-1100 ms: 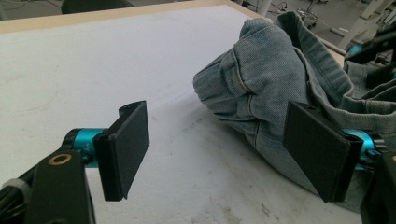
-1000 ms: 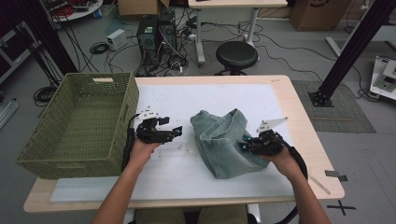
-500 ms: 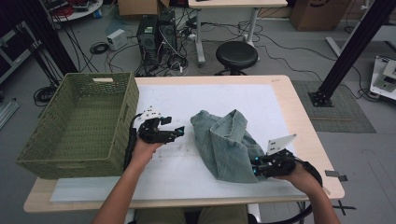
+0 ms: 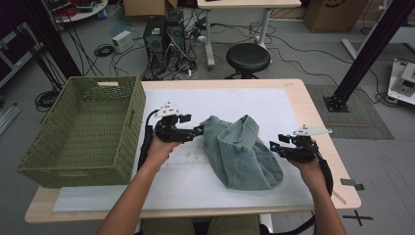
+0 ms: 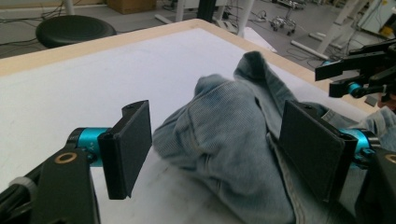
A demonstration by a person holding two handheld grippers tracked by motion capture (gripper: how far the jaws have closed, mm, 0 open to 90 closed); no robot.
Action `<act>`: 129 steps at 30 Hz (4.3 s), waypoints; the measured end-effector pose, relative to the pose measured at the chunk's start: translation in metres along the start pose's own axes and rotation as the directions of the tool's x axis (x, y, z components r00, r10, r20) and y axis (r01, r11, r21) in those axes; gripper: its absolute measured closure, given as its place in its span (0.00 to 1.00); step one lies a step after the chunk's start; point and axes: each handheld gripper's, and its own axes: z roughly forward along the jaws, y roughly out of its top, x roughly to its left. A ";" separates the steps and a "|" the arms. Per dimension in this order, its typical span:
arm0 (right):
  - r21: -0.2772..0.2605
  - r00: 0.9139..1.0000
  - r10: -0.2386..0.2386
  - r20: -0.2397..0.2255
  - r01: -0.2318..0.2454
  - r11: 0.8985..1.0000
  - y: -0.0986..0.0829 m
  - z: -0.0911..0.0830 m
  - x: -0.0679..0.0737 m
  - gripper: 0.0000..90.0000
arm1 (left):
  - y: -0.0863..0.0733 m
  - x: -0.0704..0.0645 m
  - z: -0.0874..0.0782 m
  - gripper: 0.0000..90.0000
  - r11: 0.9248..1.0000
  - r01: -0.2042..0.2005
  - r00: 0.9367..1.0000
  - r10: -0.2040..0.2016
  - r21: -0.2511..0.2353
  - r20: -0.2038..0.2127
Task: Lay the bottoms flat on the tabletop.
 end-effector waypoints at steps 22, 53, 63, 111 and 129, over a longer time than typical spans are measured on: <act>-0.003 1.000 -0.015 0.002 0.015 1.000 -0.006 -0.001 0.001 0.53 | 0.016 -0.046 0.103 0.45 0.967 -0.117 0.987 0.089 0.227 0.131; 0.013 1.000 -0.017 -0.021 0.017 1.000 -0.005 0.006 0.009 0.54 | -0.026 -0.035 0.017 0.93 0.985 -0.108 0.994 0.102 0.132 0.048; 0.043 0.998 -0.038 -0.055 0.040 0.998 0.002 0.023 0.022 0.56 | -0.068 -0.024 -0.041 0.93 0.992 -0.039 0.999 0.039 0.119 0.006; 0.099 1.000 -0.029 0.005 0.029 0.995 -0.003 0.038 0.014 0.67 | -0.041 -0.003 -0.022 0.98 0.980 -0.018 0.997 0.003 0.200 0.075; 0.026 0.990 0.001 0.143 -0.004 1.000 -0.001 0.014 -0.003 0.87 | -0.069 -0.008 -0.079 0.62 0.975 0.045 0.987 -0.077 0.217 0.141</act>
